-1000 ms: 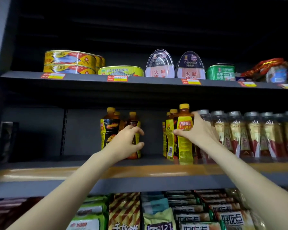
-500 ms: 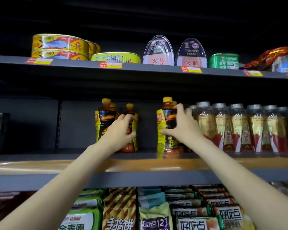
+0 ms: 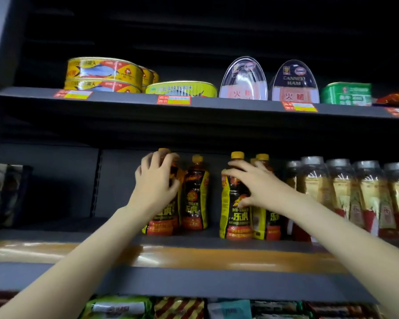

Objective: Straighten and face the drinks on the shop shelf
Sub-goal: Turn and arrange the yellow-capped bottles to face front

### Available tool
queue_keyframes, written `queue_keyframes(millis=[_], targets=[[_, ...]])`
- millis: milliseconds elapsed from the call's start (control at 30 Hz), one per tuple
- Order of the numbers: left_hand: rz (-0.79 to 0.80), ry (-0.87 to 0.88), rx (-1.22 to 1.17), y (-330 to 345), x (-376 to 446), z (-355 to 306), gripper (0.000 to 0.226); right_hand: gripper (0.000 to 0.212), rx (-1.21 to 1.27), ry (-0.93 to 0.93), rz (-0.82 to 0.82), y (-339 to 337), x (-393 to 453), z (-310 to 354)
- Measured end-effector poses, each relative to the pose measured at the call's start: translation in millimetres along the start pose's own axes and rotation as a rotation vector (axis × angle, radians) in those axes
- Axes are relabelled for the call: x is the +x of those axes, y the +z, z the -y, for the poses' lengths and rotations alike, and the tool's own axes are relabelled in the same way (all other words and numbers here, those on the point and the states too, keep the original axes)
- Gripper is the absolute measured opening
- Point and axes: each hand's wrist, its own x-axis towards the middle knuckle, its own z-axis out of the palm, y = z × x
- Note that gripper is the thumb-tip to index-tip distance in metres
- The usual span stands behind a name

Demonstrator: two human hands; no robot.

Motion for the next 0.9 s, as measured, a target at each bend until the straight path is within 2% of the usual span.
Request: queue_keyframes(millis=[100,267,400,467,567,667,767,900], targets=[[0.036,-0.044,0.002,11.2,-3.3,6.9,0.057,0.086,-0.141,0.013,-0.005,14.0,21.0,7.9],[0.114,-0.087,-0.085,16.7,-6.2,17.6,0.07,0.101,-0.271,0.084,-0.012,40.2,52.3,13.2],[0.187,-0.087,-0.046,20.0,-8.0,20.8,0.077,0.099,-0.351,0.105,0.065,41.9,65.4,9.0],[0.177,-0.081,-0.047,21.0,-7.8,21.9,0.079,0.093,-0.251,0.124,0.047,37.0,69.5,9.3],[0.151,-0.083,-0.082,20.6,-8.1,23.7,0.078,0.085,0.202,0.175,-0.145,30.2,83.8,19.8],[0.118,-0.077,-0.122,20.4,-8.6,24.9,0.076,0.089,0.519,0.228,-0.097,35.2,105.2,35.2],[0.119,-0.077,-0.138,19.0,-9.9,25.8,0.075,0.097,0.525,0.298,-0.069,50.9,117.0,48.5],[0.127,-0.071,-0.139,18.0,-11.2,26.2,0.075,0.106,0.52,0.32,-0.123,54.7,113.1,52.1]])
